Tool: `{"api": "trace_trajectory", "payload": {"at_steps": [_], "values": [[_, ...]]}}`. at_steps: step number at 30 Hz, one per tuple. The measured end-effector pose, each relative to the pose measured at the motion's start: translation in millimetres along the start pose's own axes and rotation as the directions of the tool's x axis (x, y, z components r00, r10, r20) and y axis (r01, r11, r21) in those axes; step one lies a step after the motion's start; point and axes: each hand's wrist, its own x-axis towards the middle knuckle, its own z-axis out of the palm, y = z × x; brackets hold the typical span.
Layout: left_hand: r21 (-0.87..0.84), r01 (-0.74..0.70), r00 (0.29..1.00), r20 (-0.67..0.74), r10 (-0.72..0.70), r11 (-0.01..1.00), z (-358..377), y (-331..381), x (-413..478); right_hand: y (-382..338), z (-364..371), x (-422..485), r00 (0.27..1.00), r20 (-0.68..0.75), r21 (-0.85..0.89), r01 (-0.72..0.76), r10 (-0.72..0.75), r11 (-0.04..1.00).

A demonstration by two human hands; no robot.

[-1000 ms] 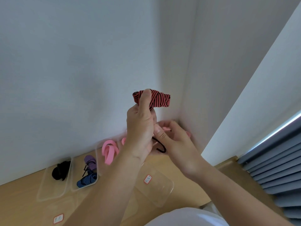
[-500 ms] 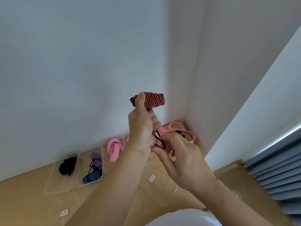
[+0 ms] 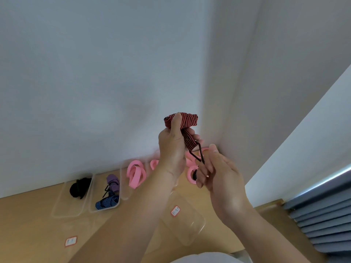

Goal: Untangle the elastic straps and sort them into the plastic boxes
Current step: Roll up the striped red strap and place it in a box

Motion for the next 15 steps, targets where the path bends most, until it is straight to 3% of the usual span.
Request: {"api": "trace_trajectory", "payload": {"at_steps": [2, 4, 6, 8, 11, 15], "values": [[0.139, -0.176, 0.983, 0.068, 0.168, 0.975, -5.2, -2.6, 2.3, -7.0, 0.4, -2.4, 0.993, 0.036, 0.203, -0.115, 0.110, 0.972], [0.303, -0.359, 0.933, 0.109, 0.342, 0.883, -11.7, -5.1, 1.7, -16.8, -0.7, -6.6, 0.972, 0.088, 0.382, -0.233, 0.216, 0.894], [0.434, -0.477, 0.872, 0.120, 0.475, 0.765, -20.8, -4.8, -0.5, -30.4, -4.1, -10.0, 0.940, 0.151, 0.469, -0.341, 0.307, 0.814], [0.531, -0.622, 0.759, 0.228, 0.610, 0.575, -31.1, -0.3, -3.2, -44.9, -9.8, -12.1, 0.895, 0.234, 0.478, -0.446, 0.380, 0.757], [0.566, -0.749, 0.626, 0.432, 0.649, 0.346, -46.5, 13.8, -6.5, -59.7, -20.4, -16.2, 0.826, 0.353, 0.419, -0.559, 0.439, 0.716], [0.467, -0.881, 0.427, 0.708, 0.563, 0.081, -58.7, 33.5, -5.5, -72.2, -27.9, -16.7, 0.780, 0.426, 0.348, -0.608, 0.457, 0.713]]}}
